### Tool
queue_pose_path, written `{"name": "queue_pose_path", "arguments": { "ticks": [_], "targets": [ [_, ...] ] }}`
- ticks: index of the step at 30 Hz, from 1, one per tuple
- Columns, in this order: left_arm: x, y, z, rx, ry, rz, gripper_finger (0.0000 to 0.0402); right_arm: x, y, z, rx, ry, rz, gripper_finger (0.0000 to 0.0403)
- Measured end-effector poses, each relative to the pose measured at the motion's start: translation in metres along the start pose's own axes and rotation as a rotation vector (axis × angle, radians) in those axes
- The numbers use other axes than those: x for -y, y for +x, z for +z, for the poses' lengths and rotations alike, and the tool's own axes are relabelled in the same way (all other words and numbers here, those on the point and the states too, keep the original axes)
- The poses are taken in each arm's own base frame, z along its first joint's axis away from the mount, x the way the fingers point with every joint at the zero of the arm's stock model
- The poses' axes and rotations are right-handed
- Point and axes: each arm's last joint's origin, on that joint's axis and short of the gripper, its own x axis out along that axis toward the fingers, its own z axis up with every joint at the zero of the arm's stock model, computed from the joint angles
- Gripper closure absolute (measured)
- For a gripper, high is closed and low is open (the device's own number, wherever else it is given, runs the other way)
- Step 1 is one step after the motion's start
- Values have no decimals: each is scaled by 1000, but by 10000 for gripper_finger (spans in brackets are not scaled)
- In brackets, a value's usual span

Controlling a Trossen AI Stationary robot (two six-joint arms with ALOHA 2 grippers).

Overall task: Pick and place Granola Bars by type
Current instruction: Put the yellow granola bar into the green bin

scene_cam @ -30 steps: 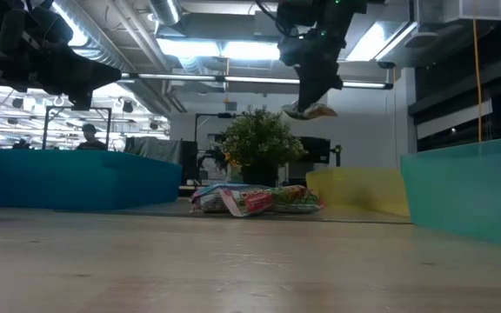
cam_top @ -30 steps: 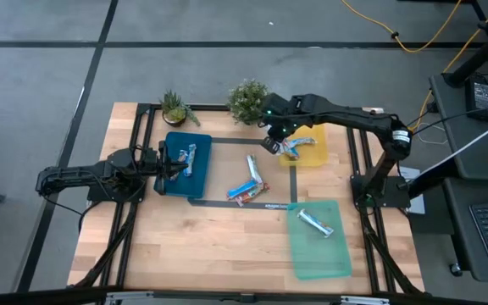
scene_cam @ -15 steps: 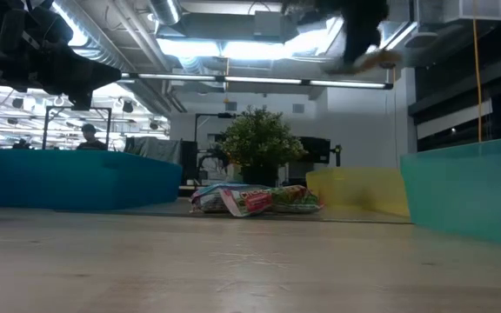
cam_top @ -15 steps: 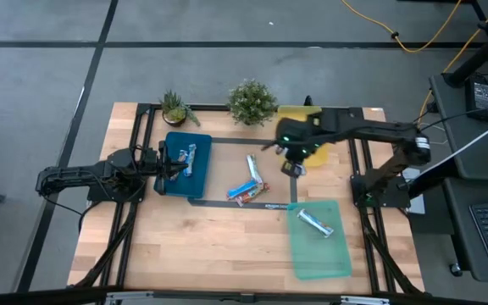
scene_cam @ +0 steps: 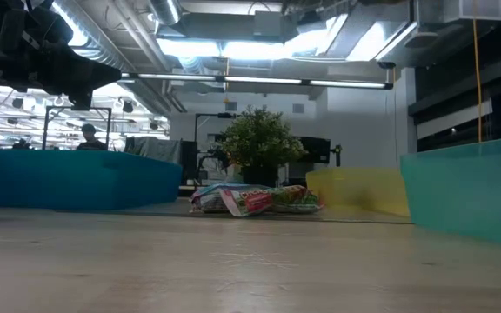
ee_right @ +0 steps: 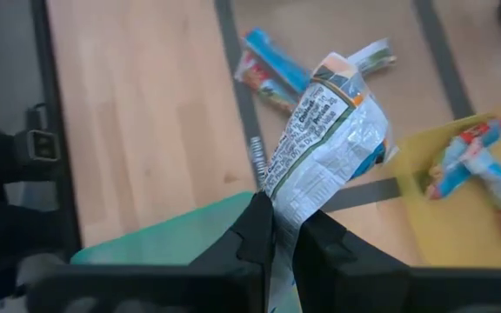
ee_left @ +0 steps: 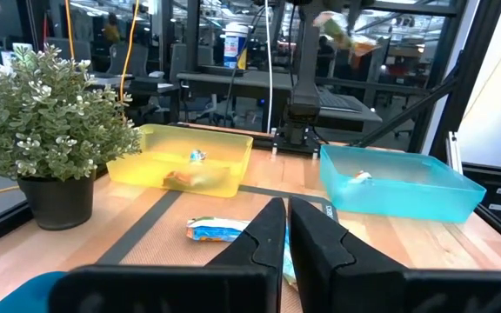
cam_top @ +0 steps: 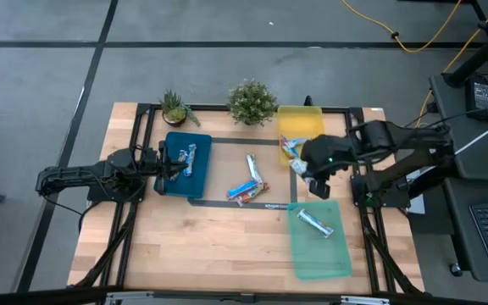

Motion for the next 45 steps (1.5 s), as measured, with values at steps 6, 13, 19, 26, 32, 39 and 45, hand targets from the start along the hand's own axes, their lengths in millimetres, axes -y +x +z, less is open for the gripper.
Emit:
{"name": "queue_pose_path", "arguments": {
  "ticks": [6,13,19,26,32,39,45],
  "targets": [
    [0,0,0,1,0,0,393,-33,0,-16,-44,15,62,364],
    [0,0,0,1,0,0,389,-55,-3,-32,-57,86,82,364],
    [0,0,0,0,0,1,394,-70,-1,-41,-74,173,78,364],
    [0,0,0,1,0,0,389,-89,29,-65,-190,250,2,364],
    [0,0,0,1,0,0,392,-101,68,-89,-257,333,56,364],
    [0,0,0,1,0,0,395,-101,96,-102,-261,404,83,364],
    [0,0,0,1,0,0,391,-92,124,-120,-281,416,46,364]
  ]
}}
